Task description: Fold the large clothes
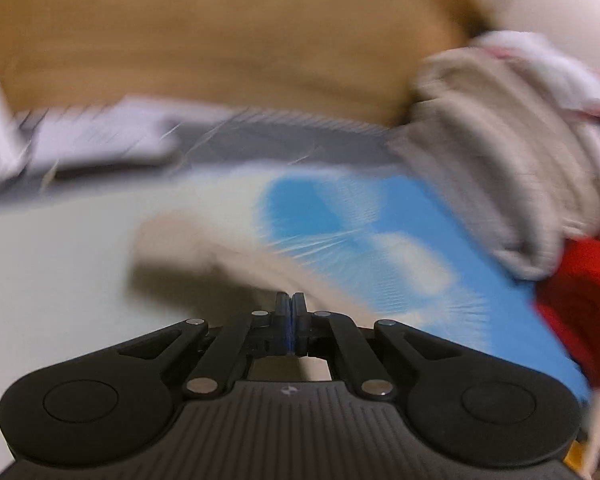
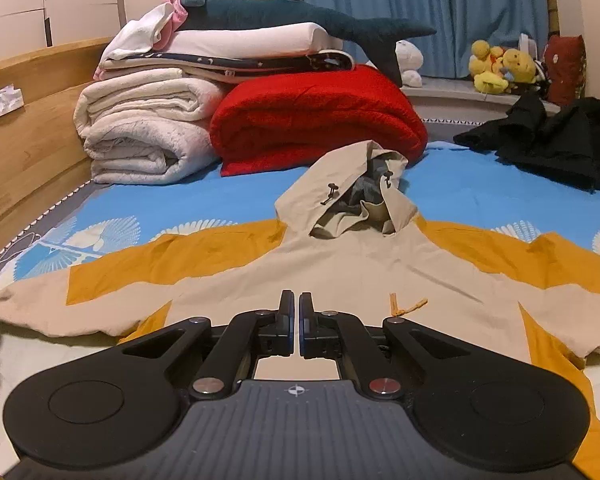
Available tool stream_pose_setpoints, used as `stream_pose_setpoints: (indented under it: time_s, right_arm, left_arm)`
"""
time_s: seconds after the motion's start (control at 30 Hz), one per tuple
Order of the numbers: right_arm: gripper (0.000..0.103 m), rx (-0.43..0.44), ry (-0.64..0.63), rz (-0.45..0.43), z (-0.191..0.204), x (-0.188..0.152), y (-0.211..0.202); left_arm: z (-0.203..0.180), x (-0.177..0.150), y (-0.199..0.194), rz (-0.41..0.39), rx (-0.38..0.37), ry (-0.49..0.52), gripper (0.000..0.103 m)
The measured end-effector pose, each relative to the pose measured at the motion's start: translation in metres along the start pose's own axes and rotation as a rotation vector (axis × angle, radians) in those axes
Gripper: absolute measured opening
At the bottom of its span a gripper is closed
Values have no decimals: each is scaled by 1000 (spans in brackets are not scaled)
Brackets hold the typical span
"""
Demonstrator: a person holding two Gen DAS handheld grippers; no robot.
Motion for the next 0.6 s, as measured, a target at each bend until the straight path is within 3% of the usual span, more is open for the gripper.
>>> stream_pose_setpoints:
  time_s: [0.13,0.3,0.4,0.47,0.5,0.53,0.57,0.6]
  right_arm:
    - [1,-6,13,9,-6,-1,-4]
    - [2,-12,41,16,-22,-6,-13]
    - [2,-35,57,28,-31,-13,-17]
    - [4,-38,81,50,-39,-18,-16]
    - [7,-36,92,58,-42,-19,-16]
    - [10,-35,103,64,-45,-20,-16]
    - [16,-35,112,67,-48,-21,-16]
    - [21,-35,118,68,-51,-21,-15]
  left_arm:
    - [-111,-34,-66,-52,-197,230,0]
    - [-243,-139,-142,-16,-484,538,0]
    - [-300,-230,-169,145,-667,719,0]
    - [-323,-288,-176,329,-765,862,5]
    - [-328,-305,-178,362,-776,906,9]
    - [-330,-315,-179,359,-760,933,21]
    - [-331,-315,-177,344,-737,932,33]
    - [-331,-310,-173,335,-716,901,35]
Point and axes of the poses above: each gripper's, at about its wrist camera, not at the fingertips, and y roughly the way its jaws point, z to its left, x to its top, the point moved 6 cm from there along y, roughly the way its jaws point, and after that the axes turned 11 degrees about z, right-handed, at the moved point
